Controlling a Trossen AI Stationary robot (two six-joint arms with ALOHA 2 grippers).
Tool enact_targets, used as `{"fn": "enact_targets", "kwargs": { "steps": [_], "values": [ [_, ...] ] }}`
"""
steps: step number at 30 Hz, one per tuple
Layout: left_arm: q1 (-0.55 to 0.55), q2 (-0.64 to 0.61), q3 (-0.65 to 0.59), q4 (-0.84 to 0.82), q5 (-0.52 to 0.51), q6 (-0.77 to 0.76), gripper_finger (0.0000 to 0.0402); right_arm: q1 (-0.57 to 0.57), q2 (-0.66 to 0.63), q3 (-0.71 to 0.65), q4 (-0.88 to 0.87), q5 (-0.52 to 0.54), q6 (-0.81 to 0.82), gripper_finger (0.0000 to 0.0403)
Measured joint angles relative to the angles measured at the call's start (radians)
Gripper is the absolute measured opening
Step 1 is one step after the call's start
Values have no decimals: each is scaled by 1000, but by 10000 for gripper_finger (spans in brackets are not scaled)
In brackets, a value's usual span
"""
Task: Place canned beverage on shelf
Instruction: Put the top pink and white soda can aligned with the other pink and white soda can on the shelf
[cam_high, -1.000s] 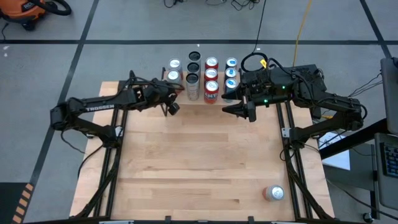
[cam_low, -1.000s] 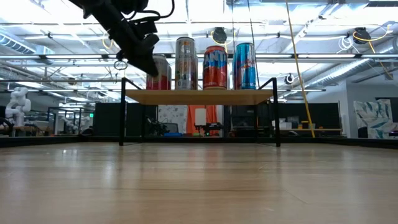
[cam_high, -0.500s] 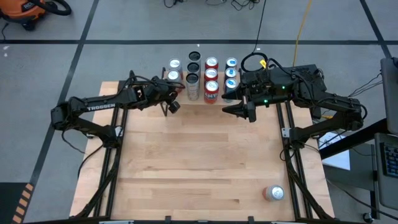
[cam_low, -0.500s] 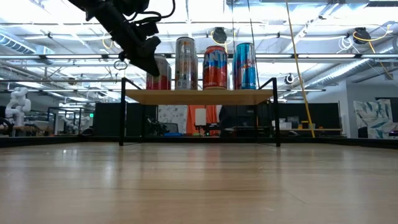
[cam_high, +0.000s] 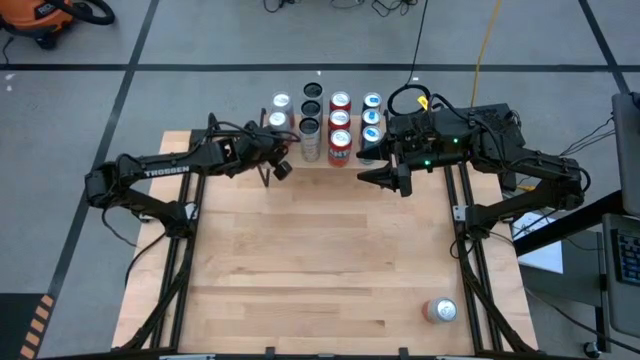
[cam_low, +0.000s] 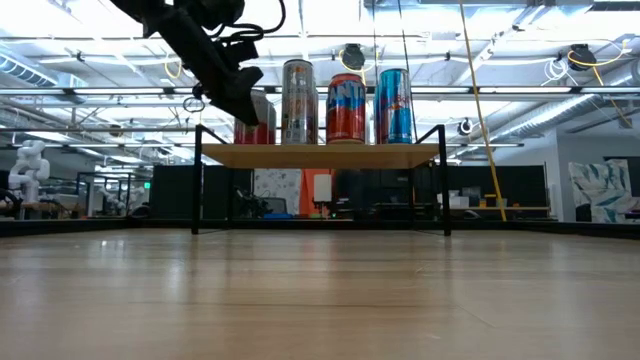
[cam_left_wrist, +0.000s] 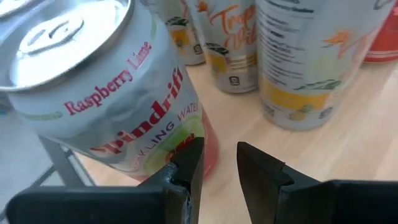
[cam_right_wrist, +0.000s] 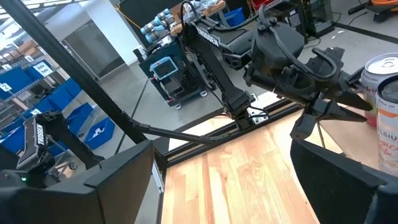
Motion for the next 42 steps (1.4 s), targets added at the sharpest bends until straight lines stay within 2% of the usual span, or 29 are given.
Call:
{"fn": "enact_targets", "kwargs": {
  "steps": [7, 11, 17, 20, 24, 34, 42],
  "values": [
    [9, 0, 0, 19, 11, 38, 99, 0, 0, 0, 0, 0, 0, 357],
    [-5, -37, 0, 28, 66, 37, 99, 0, 0, 0, 0, 0, 1, 357],
    [-19, -130, 0, -183, 76, -77, 99, 0, 0, 0, -1, 0, 21, 357],
    [-9, -149, 0, -229, 50, -72, 99, 0, 0, 0, -7, 0, 22, 357],
    [29, -151, 0, -184, 43, 1, 99, 0, 0, 0, -7, 1, -2, 357],
    [125, -141, 0, -134, 41, 49, 99, 0, 0, 0, -7, 2, -10, 357],
    [176, -126, 0, -126, 127, 69, 99, 0, 0, 0, -7, 3, -3, 357]
  ]
}}
